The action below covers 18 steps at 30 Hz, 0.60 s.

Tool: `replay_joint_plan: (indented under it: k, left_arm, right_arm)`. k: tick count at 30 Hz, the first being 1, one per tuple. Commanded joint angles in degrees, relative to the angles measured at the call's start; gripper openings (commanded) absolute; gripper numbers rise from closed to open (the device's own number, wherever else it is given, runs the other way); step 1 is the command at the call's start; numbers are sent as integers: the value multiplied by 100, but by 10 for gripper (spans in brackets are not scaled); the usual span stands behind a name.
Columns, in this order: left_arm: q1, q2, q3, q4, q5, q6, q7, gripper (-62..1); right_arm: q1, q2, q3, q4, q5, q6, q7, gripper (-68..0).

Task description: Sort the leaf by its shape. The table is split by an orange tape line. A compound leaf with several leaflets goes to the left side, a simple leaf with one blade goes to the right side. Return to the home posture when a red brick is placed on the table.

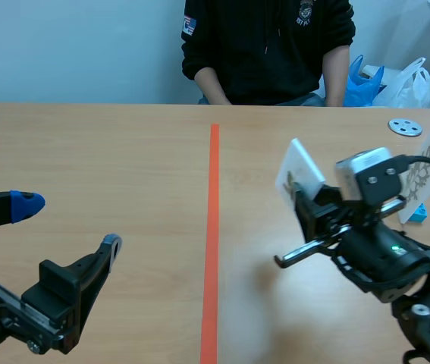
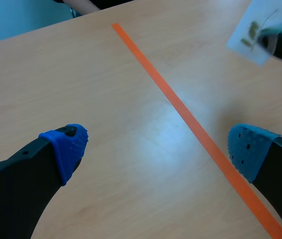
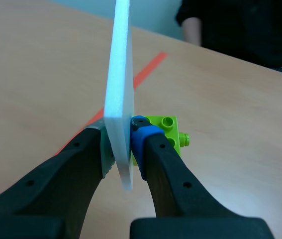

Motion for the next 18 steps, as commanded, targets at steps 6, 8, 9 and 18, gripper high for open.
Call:
replay_joint_plan:
  k: [6,8,9,18]
  left_arm:
    - [-17,11,2,133,-17,26,-96,-7]
    - [-17,11,2,133,-17,26,-94,-7]
    - [-17,11,2,133,-17,26,-94,-7]
    - [-17,11,2,133,-17,26,-92,-7]
  right_arm:
    - [-249,175,793,358,704,52,-181,-658]
    - [-256,214,986,358,973,70,-426,-658]
    - [-256,221,1078,358,1086,70,-564,-658]
    - [-306,221,1644,334,1360,-162,-1252,-658]
